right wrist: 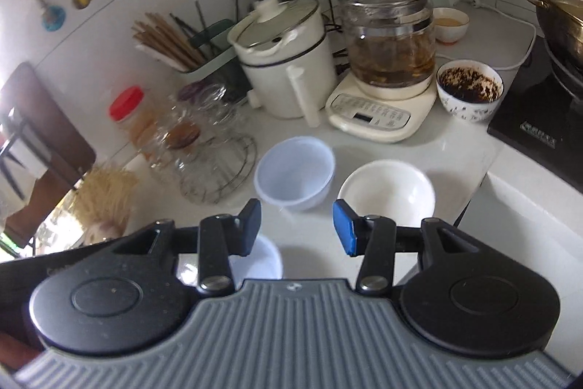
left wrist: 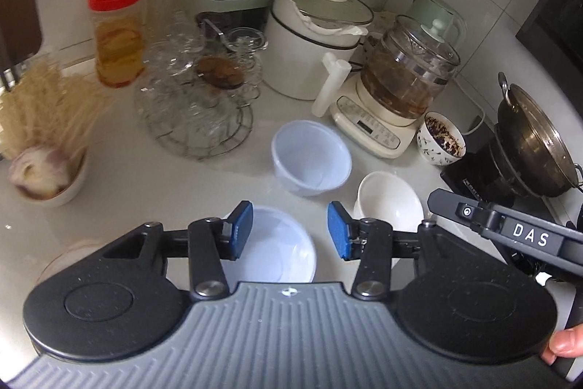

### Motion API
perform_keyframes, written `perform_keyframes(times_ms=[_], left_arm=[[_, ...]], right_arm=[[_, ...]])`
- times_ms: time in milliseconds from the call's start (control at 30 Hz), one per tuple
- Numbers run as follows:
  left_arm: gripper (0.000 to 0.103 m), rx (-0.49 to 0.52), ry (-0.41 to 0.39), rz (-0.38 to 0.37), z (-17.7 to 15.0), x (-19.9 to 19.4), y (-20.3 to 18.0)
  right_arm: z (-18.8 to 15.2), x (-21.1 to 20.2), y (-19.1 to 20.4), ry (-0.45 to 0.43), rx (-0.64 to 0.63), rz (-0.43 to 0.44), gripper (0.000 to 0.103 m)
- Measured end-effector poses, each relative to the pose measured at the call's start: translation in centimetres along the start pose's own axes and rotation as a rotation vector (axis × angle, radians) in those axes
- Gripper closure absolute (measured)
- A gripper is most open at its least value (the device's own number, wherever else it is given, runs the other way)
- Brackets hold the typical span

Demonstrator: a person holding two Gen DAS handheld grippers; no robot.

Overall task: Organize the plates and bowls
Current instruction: 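Move both grippers to the other plastic bowl by the tea maker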

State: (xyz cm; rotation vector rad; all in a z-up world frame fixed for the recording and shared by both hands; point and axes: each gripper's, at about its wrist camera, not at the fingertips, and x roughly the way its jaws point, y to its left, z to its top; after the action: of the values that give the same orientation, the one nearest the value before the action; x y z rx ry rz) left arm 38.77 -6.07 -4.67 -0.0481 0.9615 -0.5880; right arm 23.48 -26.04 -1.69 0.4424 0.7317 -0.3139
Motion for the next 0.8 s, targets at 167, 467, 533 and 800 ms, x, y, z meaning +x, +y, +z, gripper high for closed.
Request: perform_keyframes(times_ms=[167, 467, 533, 800], left_arm=[[0.050, -0.015, 0.026, -0.011, 1.8, 3.3, -1.0], [0.048, -0.095, 0.079, -0.043, 4.5, 9.0, -0.7], [0.048, -0.109, 0.094, -0.044, 4.8, 10.2, -0.6], [0.048, -0.134, 0.140, -0.032, 5.7, 14.6, -1.0]], right_arm=[[1.5, 2.2, -2.2, 0.042, 0.033, 0.001, 0.056], [3.9, 6.4, -5.7, 0.073, 0.074, -0.004, 0.056], [4.5, 7.5, -6.4, 0.083, 0.081, -0.005, 0.056], [6.2, 12.0, -8.8, 0.126, 0.118, 0.034, 0.041]])
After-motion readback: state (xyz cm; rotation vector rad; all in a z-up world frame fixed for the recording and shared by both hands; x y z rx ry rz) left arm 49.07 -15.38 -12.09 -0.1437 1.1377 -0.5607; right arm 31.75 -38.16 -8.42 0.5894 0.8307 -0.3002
